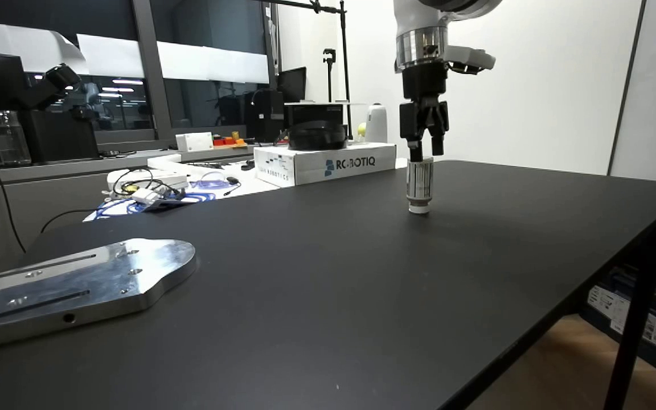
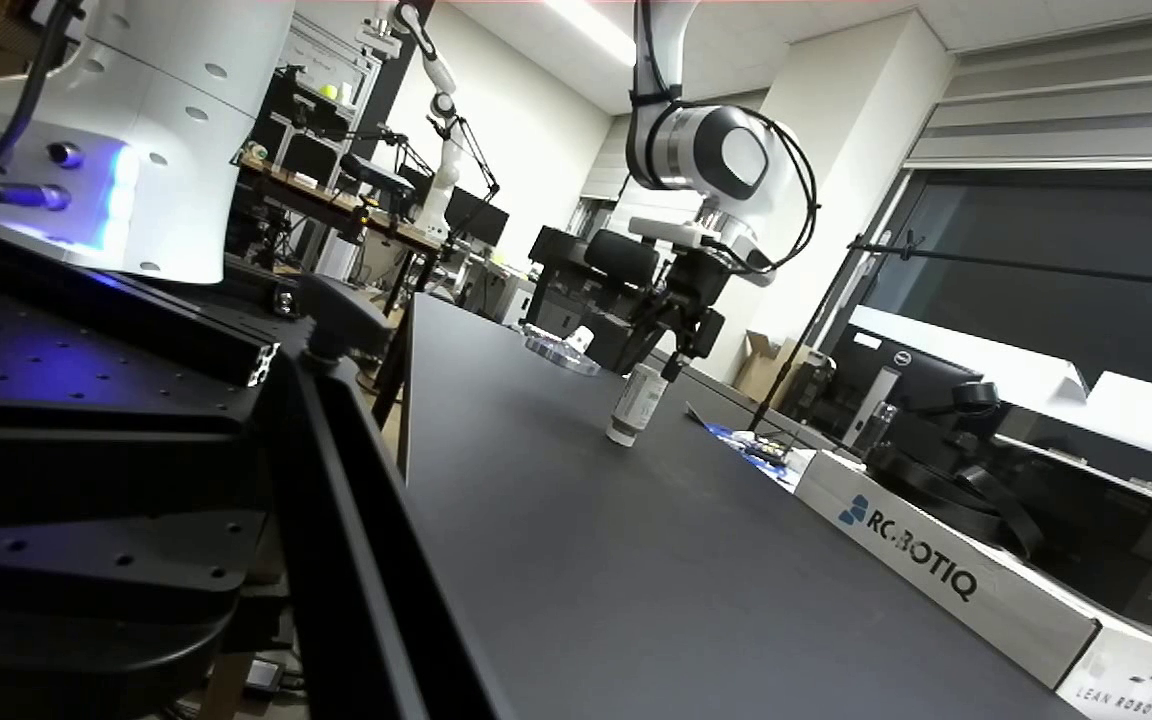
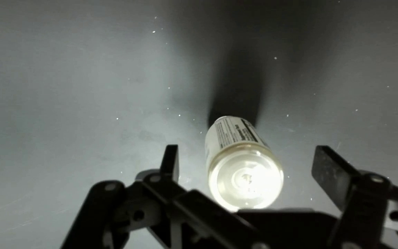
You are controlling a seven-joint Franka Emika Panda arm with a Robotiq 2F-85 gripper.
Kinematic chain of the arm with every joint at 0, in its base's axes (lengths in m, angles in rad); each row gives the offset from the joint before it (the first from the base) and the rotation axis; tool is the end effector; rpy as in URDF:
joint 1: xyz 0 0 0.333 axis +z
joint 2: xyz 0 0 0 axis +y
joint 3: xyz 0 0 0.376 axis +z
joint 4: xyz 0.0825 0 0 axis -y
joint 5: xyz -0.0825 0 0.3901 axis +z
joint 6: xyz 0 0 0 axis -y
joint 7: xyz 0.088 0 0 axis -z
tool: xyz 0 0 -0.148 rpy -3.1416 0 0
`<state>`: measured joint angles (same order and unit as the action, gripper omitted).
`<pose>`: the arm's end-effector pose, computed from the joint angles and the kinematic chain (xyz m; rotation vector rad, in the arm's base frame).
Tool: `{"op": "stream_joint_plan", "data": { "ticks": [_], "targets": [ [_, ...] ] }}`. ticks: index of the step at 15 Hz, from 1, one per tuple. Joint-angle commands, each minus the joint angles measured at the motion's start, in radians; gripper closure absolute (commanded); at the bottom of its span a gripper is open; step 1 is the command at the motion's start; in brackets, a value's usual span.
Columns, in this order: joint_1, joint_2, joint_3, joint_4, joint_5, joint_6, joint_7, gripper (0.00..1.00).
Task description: Pick the bottle and move it slightly down the table
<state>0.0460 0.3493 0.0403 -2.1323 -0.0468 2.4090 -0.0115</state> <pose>0.5856 0.0488 0.2466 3.1140 0.2055 -0.1115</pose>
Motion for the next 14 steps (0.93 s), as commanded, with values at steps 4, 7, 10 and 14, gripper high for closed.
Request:
{"op": "stream_joint_plan", "data": {
  "ticks": [4, 7, 10, 14],
  "targets": [
    [0.011, 0.043, -0.012, 0.046, -0.019, -0.003, 0.025, 0.55],
    [0.012, 0.016, 0.002, 0.064, -0.001, -0.081, 0.014, 0.70],
    [0.009, -0.067, 0.019, 0.071, 0.016, -0.217, -0.003, 0.70],
    [0.012, -0.221, 0.020, 0.044, -0.002, -0.341, 0.011, 0.70]
  ]
}}
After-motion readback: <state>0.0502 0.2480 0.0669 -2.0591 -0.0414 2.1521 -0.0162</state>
